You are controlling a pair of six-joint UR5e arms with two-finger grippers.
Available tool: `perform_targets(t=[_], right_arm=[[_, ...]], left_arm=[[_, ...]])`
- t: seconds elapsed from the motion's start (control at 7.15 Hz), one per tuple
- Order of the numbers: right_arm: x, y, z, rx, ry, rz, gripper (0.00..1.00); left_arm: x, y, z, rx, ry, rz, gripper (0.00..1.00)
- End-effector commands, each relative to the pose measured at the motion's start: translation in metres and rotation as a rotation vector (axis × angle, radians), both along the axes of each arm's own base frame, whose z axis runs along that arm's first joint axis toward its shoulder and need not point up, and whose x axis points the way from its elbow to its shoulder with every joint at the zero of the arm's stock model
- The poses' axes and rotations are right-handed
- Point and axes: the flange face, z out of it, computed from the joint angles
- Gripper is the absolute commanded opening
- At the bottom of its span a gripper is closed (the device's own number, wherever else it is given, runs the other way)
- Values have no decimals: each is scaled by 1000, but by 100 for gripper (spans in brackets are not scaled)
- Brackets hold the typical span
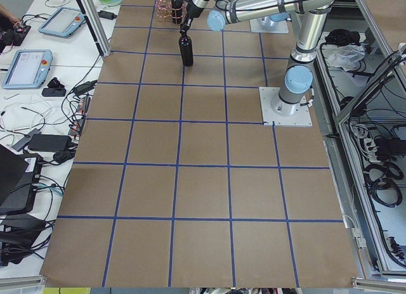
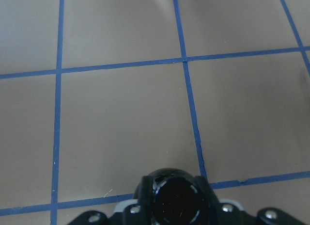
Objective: Place wine into wine basket
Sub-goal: 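Lower the bottle upright onto the table with the left gripper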
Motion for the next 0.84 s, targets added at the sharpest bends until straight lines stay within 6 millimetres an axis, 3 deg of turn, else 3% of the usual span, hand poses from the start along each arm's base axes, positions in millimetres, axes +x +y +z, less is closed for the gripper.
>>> perform_targets(t=[0.0,0.28,0.42,0.56,0.7], right_arm=[[0,0,0,0,0,1,100],[0,0,0,-2,0,1,100],[1,0,1,-5,-5,4,100],[1,0,3,-15,-5,9,100],[0,0,3,-15,0,10,100]], left_arm=[[-1,0,-2,5,1,3,0],[-2,0,-3,7,4,12,0],[-1,0,-3,8,0,12,15],[2,-1,-4,-1,-27,30,73],[2,-1,-5,5,-28,33,89]])
